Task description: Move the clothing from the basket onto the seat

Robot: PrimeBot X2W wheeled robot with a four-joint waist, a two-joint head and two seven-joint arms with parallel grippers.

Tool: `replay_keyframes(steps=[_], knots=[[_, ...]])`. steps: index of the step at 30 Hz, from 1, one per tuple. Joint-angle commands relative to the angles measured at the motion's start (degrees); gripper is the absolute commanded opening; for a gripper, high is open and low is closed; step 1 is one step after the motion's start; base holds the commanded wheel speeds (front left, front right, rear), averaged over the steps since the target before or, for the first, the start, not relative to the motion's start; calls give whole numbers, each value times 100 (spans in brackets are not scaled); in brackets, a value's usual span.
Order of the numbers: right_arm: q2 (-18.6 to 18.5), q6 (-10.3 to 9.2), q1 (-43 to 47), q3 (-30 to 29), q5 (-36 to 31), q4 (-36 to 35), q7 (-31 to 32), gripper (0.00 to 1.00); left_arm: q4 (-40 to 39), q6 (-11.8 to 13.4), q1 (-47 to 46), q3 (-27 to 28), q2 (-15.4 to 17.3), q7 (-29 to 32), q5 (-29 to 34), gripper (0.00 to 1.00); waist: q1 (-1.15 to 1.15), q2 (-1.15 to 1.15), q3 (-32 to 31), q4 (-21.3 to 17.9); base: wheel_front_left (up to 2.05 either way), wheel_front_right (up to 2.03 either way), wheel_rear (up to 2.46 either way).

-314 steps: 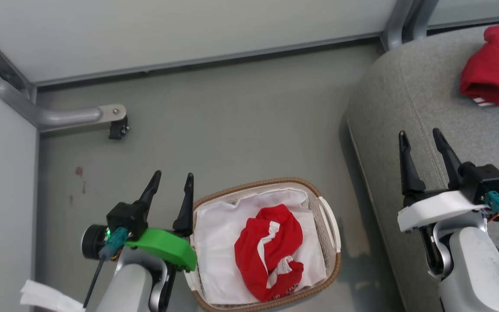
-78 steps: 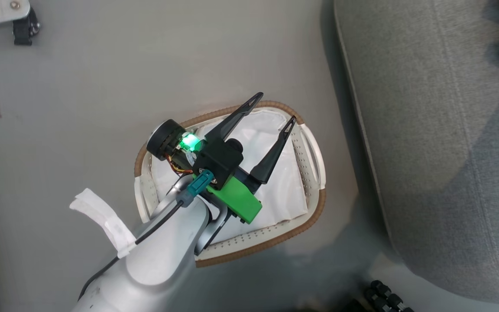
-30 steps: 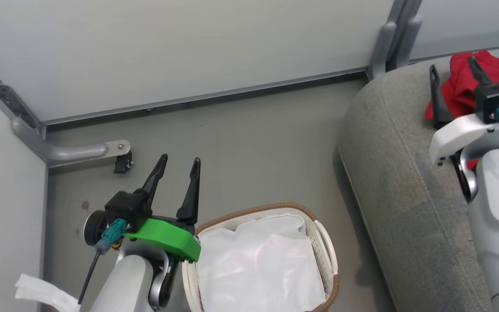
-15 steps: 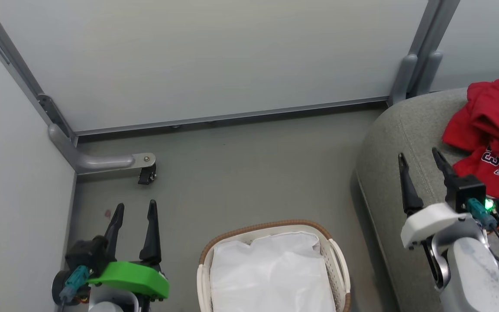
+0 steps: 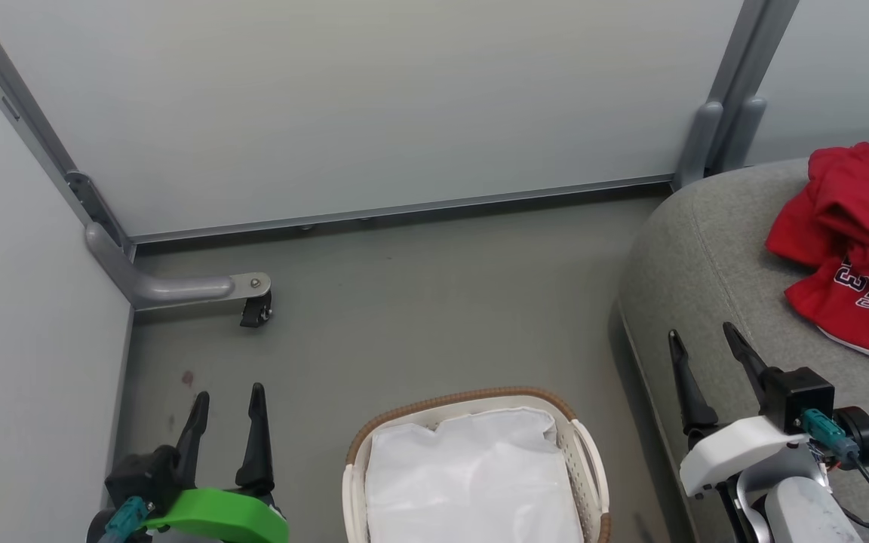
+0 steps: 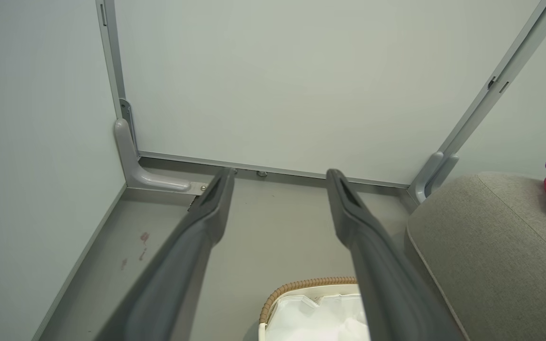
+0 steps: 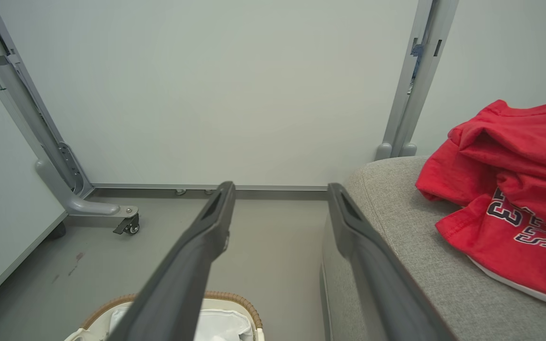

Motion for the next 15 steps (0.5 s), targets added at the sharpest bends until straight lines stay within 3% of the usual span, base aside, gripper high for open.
replay_keyframes(steps=[1, 15], knots=[[-25, -8, 75, 12, 28, -12, -12, 100, 7, -14, 77, 5, 4, -2, 33, 100, 0, 0, 0, 8, 0, 0, 0], [-24, -8, 65, 25, 67, 57, -13, 100, 45, -17, 105, -19, 3, -3, -10, 100, 0, 0, -6, 24, 0, 0, 0]])
